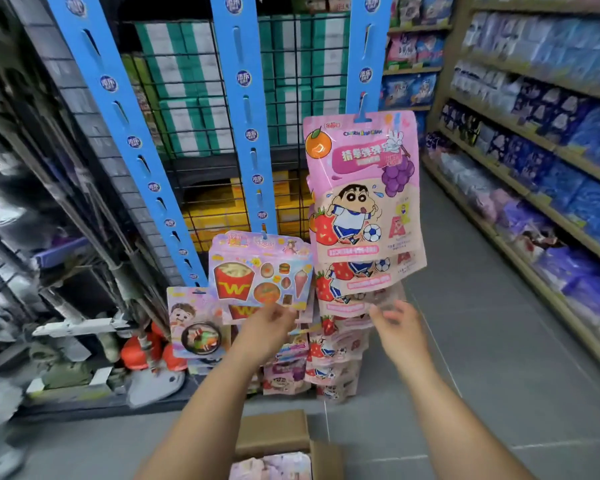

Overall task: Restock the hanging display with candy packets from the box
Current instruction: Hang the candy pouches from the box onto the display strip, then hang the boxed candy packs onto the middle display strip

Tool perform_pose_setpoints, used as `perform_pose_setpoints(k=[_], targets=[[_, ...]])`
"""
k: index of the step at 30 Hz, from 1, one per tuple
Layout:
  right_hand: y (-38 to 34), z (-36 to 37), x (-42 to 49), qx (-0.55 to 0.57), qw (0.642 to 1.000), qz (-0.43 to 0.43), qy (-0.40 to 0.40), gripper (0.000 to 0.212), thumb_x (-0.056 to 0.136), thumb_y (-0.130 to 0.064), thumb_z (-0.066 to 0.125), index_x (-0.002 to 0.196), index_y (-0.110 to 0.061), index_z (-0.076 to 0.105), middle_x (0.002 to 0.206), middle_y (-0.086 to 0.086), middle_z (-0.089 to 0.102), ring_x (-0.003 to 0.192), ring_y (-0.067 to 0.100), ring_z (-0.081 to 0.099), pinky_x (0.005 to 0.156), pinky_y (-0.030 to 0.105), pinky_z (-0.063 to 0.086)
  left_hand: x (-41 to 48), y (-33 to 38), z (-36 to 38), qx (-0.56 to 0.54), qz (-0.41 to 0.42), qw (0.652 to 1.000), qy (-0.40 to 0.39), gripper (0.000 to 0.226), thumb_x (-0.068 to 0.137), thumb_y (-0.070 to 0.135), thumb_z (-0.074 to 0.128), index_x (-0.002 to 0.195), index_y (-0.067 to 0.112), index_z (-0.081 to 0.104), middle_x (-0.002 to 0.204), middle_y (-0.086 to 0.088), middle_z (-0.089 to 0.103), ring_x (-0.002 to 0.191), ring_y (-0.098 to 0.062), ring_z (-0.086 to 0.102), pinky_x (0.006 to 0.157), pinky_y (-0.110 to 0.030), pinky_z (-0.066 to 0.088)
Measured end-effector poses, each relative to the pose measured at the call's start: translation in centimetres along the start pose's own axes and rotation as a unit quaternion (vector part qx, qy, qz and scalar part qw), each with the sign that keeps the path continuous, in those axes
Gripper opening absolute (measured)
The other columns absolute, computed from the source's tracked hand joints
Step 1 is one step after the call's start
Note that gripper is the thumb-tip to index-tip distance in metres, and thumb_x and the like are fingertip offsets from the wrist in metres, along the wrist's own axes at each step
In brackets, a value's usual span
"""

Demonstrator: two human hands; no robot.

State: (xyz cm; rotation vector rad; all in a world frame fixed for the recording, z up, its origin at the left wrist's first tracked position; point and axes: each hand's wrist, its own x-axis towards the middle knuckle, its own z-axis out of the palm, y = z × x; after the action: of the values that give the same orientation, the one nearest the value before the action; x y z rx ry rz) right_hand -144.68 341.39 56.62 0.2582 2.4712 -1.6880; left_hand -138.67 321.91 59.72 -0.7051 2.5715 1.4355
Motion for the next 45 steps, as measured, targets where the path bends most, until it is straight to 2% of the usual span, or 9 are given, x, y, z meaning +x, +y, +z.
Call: perform_pose_setpoints(k=[4, 11, 15, 20, 26, 31, 34, 37, 45], targets=[[2.4, 1.6, -2.0, -0.017, 0.998, 0.019, -0.06, 0.039, 0.09, -0.028, 0.06, 0.122, -0.008, 0.052, 0.105, 0.005, 0.061, 0.093, 0.017, 0.055, 0.082, 0.027, 0.041, -2.0, -3.9, 0.2, 0.002, -0.047, 0.999, 0.015, 0.026, 0.096, 0.04, 0.046, 0.09, 0.017, 0.055, 0.092, -0.005, 0.067, 0.088, -0.025, 0.066, 0.078, -0.036, 0.051], [7.0, 5.0, -6.3, -0.041, 0.988, 0.061, -0.136, 0.004, 0.091, -0.023, 0.057, 0.09, -0.019, 0.057, 0.094, 0.001, 0.061, 0.084, 0.018, 0.057, 0.06, 0.022, 0.04, -6.8, -11.4, 0.1, -0.026, -0.137, 0.99, 0.037, 0.036, 0.096, 0.036, 0.047, 0.1, 0.002, 0.059, 0.087, -0.009, 0.066, 0.072, -0.021, 0.06, 0.07, -0.034, 0.048], [9.6, 7.8, -9.9, -0.053, 0.978, 0.085, -0.182, 0.023, 0.091, -0.021, 0.056, 0.089, 0.002, 0.059, 0.075, 0.004, 0.058, 0.072, 0.021, 0.052, 0.069, 0.033, 0.04, -8.8, -15.9, -0.8, -0.057, -0.175, 0.982, 0.043, 0.025, 0.097, 0.032, 0.049, 0.09, 0.009, 0.056, 0.084, -0.006, 0.062, 0.071, -0.019, 0.057, 0.063, -0.027, 0.045], [13.3, 12.5, -12.8, -0.099, 0.963, 0.144, -0.206, 0.017, 0.091, -0.031, 0.053, 0.08, -0.022, 0.061, 0.076, -0.004, 0.059, 0.077, 0.019, 0.056, 0.078, 0.038, 0.046, -9.2, -22.6, -2.6, -0.036, -0.204, 0.978, 0.015, 0.023, 0.095, 0.034, 0.05, 0.085, 0.014, 0.056, 0.073, -0.004, 0.062, 0.072, -0.022, 0.058, 0.081, -0.04, 0.052], [18.9, 19.1, -14.5, -0.139, 0.949, 0.207, -0.191, 0.029, 0.093, -0.03, 0.049, 0.066, -0.023, 0.054, 0.071, -0.007, 0.053, 0.065, 0.017, 0.053, 0.069, 0.035, 0.044, -7.1, -31.5, -3.7, 0.003, -0.232, 0.971, -0.057, 0.022, 0.097, 0.034, 0.046, 0.103, 0.014, 0.051, 0.084, -0.004, 0.063, 0.073, -0.019, 0.061, 0.059, -0.025, 0.047], [25.4, 24.3, -14.0, -0.151, 0.937, 0.251, -0.19, 0.03, 0.09, -0.02, 0.049, 0.062, -0.016, 0.06, 0.046, -0.012, 0.053, 0.057, 0.015, 0.047, 0.062, 0.027, 0.037, -3.4, -40.8, -1.8, 0.013, -0.295, 0.951, -0.093, 0.015, 0.094, 0.026, 0.047, 0.083, 0.019, 0.054, 0.097, -0.011, 0.069, 0.096, -0.032, 0.067, 0.089, -0.039, 0.053], [30.5, 27.2, -12.3, -0.145, 0.935, 0.269, -0.181, 0.016, 0.09, -0.027, 0.055, 0.083, -0.017, 0.065, 0.067, -0.013, 0.06, 0.071, 0.012, 0.054, 0.069, 0.027, 0.042, -0.7, -46.3, 1.0, 0.028, -0.329, 0.939, -0.096, 0.019, 0.094, 0.029, 0.048, 0.1, 0.013, 0.056, 0.108, -0.012, 0.068, 0.097, -0.03, 0.065, 0.087, -0.034, 0.053], [35.4, 29.6, -10.3, -0.18, 0.929, 0.26, -0.193, 0.022, 0.091, -0.031, 0.055, 0.075, -0.018, 0.064, 0.086, -0.006, 0.062, 0.084, 0.016, 0.058, 0.081, 0.032, 0.045, 1.9, -51.6, 4.7, 0.062, -0.332, 0.935, -0.11, 0.019, 0.098, 0.026, 0.044, 0.111, 0.014, 0.05, 0.106, -0.009, 0.06, 0.084, -0.023, 0.056, 0.071, -0.023, 0.043], [50.6, 34.5, -5.7, -0.281, 0.893, 0.29, -0.201, 0.051, 0.086, -0.042, 0.061, 0.123, -0.008, 0.052, 0.12, 0.007, 0.063, 0.101, 0.022, 0.06, 0.067, 0.023, 0.038, 6.5, -64.9, 13.7, 0.037, -0.409, 0.911, -0.035, 0.038, 0.093, 0.019, 0.053, 0.128, 0.004, 0.054, 0.121, -0.022, 0.062, 0.109, -0.037, 0.058, 0.076, -0.029, 0.038]])
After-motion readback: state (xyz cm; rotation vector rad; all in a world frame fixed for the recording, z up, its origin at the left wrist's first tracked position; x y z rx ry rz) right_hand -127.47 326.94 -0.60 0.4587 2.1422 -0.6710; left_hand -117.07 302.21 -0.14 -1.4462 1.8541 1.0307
